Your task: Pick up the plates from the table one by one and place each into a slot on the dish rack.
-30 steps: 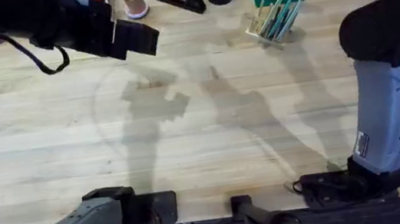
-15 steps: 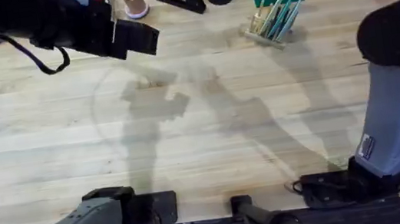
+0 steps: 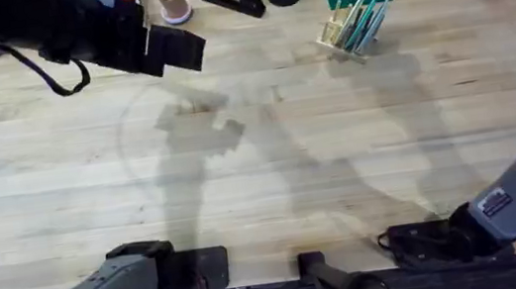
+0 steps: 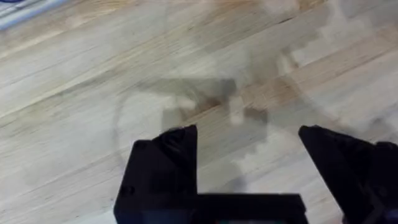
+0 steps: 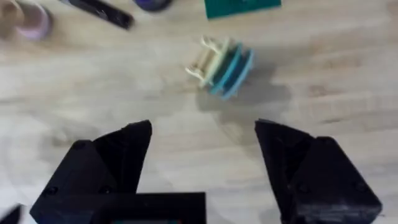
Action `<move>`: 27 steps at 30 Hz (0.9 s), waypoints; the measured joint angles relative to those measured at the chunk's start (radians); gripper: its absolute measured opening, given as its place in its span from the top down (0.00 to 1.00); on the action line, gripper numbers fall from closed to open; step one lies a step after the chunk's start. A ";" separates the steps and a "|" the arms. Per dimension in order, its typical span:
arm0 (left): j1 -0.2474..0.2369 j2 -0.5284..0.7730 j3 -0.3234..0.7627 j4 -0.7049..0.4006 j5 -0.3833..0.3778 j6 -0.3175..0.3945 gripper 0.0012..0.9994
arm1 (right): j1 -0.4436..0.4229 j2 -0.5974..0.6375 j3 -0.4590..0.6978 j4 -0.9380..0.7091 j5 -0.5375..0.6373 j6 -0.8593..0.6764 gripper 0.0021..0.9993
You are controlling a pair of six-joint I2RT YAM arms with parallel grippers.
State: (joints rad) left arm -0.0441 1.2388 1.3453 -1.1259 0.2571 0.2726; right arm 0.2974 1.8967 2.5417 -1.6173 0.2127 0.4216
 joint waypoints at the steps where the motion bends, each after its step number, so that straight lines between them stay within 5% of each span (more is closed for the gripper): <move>1: 0.000 0.000 0.000 0.000 0.000 0.000 0.00 | 0.000 -0.018 -0.046 0.000 0.000 -0.011 0.01; 10: 0.000 0.000 0.000 0.000 0.000 0.000 0.01 | 0.000 -0.080 -0.274 0.000 -0.059 -0.102 0.00; 27: 0.000 0.000 0.000 0.000 0.000 -0.001 0.01 | 0.001 -0.080 -0.303 0.000 -0.079 -0.198 0.01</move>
State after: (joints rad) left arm -0.0441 1.2388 1.3453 -1.1263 0.2573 0.2714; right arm 0.2981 1.8168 2.2391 -1.6173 0.1337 0.2238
